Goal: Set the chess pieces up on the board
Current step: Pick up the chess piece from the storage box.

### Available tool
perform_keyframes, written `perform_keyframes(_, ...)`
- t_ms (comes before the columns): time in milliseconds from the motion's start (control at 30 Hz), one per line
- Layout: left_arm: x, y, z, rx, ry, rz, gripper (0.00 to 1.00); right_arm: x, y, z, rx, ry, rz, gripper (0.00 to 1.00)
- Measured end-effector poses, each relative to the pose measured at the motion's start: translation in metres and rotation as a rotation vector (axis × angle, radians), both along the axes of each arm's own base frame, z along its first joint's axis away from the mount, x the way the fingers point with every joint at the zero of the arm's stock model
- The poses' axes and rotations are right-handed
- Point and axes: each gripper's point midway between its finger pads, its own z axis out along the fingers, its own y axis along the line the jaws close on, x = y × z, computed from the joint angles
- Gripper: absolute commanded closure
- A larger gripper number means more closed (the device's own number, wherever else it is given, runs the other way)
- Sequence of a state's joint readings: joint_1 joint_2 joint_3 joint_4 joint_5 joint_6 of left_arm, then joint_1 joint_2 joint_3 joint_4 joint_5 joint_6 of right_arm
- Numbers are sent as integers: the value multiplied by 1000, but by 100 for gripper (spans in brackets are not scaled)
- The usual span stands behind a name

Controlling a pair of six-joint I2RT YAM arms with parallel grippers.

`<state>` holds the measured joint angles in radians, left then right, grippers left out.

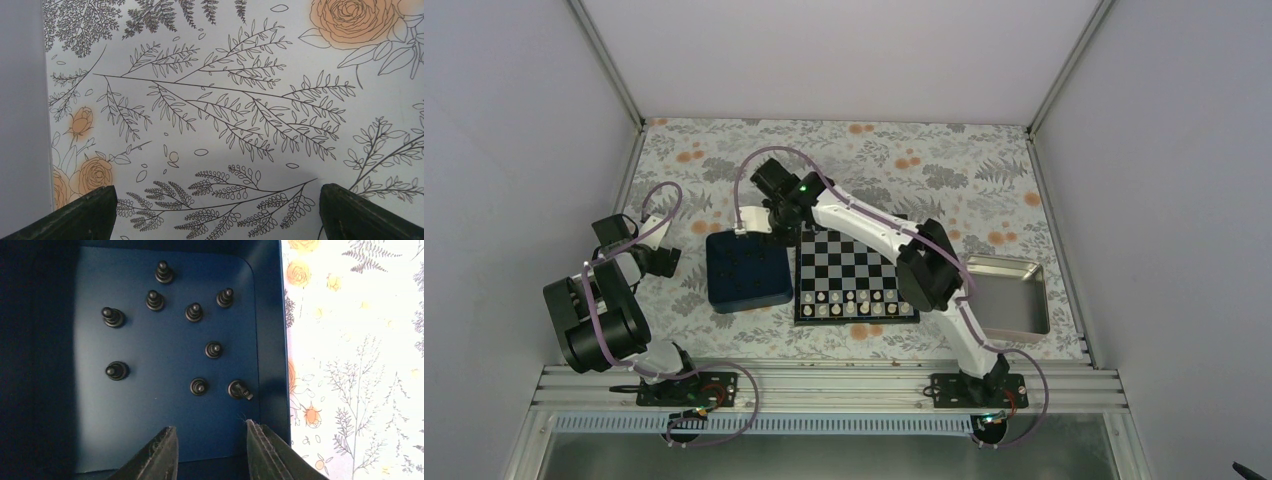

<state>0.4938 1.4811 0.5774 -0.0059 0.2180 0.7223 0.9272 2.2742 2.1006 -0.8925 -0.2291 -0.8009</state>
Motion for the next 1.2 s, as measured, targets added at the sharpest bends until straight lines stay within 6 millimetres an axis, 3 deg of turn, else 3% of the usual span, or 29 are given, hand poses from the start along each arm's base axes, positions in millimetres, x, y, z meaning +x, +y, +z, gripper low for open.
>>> perform_keyframes(333, 0, 1, 0, 1, -3, 3, 0, 13, 9, -42, -16, 0, -7, 71)
perform_keyframes(1200, 0, 2, 0, 0, -5, 4, 0, 35, 17, -67, -23, -82, -39, 68)
